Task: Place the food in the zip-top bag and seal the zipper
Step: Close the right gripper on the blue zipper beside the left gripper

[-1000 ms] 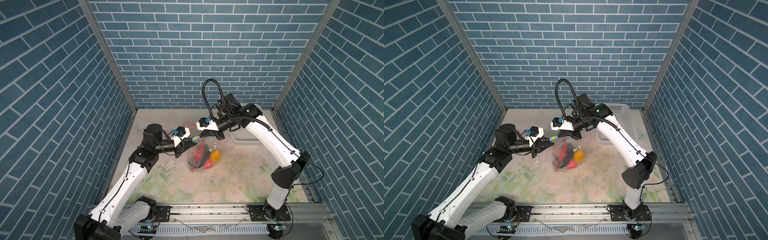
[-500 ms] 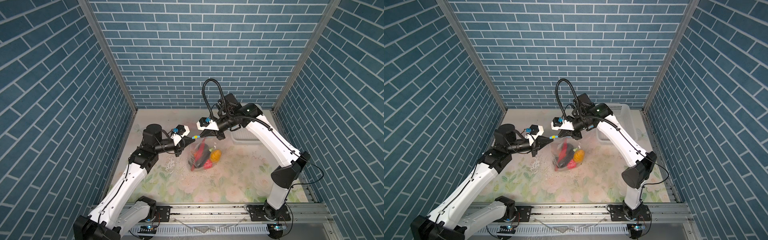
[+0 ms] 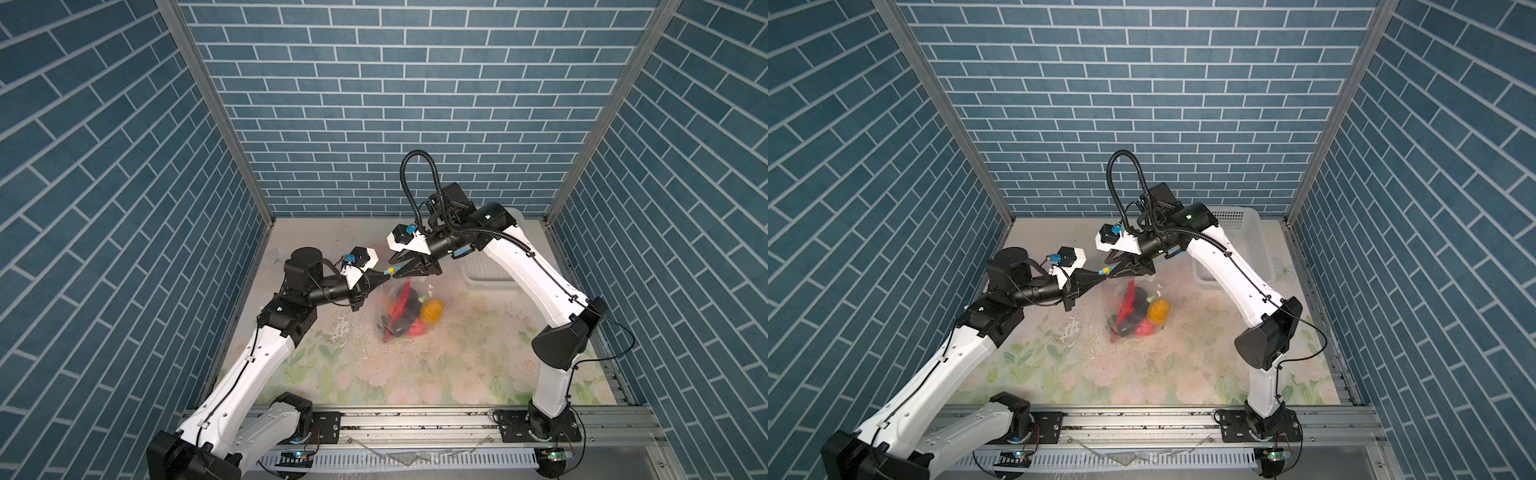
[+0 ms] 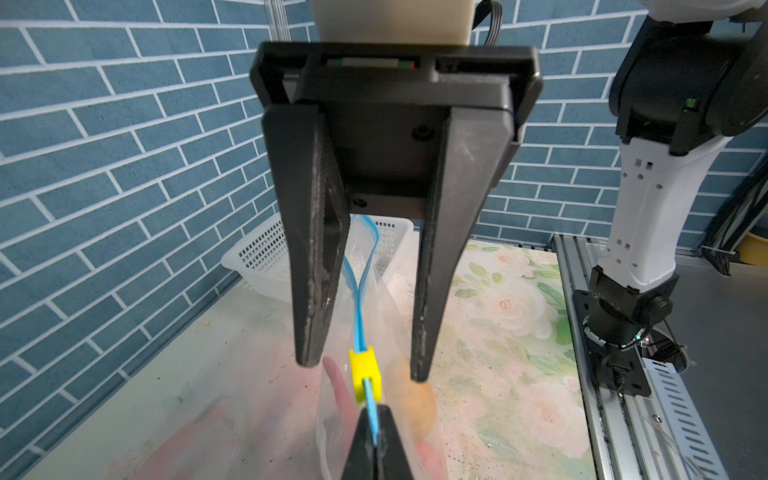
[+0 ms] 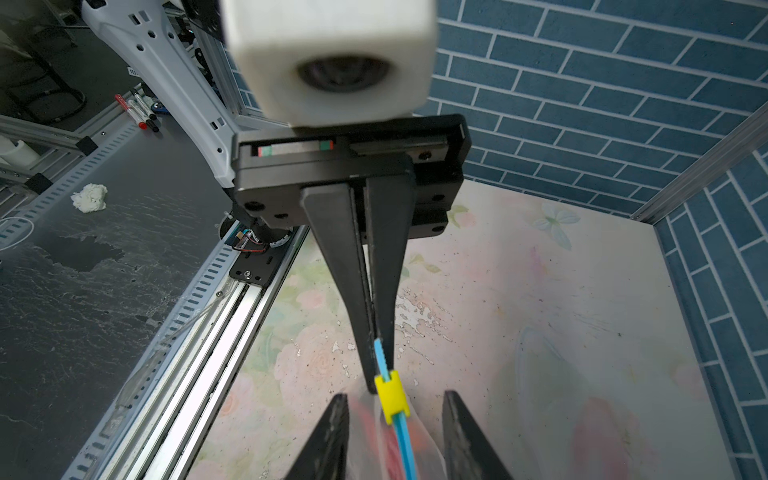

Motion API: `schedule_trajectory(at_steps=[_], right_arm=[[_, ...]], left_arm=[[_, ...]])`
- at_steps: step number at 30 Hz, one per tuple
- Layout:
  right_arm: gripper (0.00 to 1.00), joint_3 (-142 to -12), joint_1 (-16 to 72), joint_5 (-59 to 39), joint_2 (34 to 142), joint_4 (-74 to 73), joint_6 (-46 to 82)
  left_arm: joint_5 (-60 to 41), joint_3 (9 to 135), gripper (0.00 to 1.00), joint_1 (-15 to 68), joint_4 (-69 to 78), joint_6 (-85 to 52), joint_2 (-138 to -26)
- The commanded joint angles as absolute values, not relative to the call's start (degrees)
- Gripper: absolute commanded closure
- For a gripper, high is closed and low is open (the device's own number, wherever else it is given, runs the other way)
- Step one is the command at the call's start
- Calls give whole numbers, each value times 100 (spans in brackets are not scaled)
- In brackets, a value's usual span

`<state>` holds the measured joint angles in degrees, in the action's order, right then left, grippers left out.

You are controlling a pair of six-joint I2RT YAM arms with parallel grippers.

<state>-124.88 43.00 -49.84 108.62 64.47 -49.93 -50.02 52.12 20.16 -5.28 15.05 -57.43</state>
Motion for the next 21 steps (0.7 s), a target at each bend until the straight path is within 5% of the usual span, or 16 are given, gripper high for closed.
schedule_trajectory(at_steps=[1, 9, 21], right_arm=[[66, -12752, 4351, -5247, 10923, 6548, -4992], [88, -12756, 4362, -5274, 10916, 6617, -5043], [100, -12844, 4332, -4969, 10889, 6803, -5119]], left_arm=[[-5080, 5180, 100, 2042, -292, 1481, -5671], [-5046, 5150, 100, 2043, -308, 1500, -5663], [-4655, 4966, 100, 2047, -73, 1406, -5573]])
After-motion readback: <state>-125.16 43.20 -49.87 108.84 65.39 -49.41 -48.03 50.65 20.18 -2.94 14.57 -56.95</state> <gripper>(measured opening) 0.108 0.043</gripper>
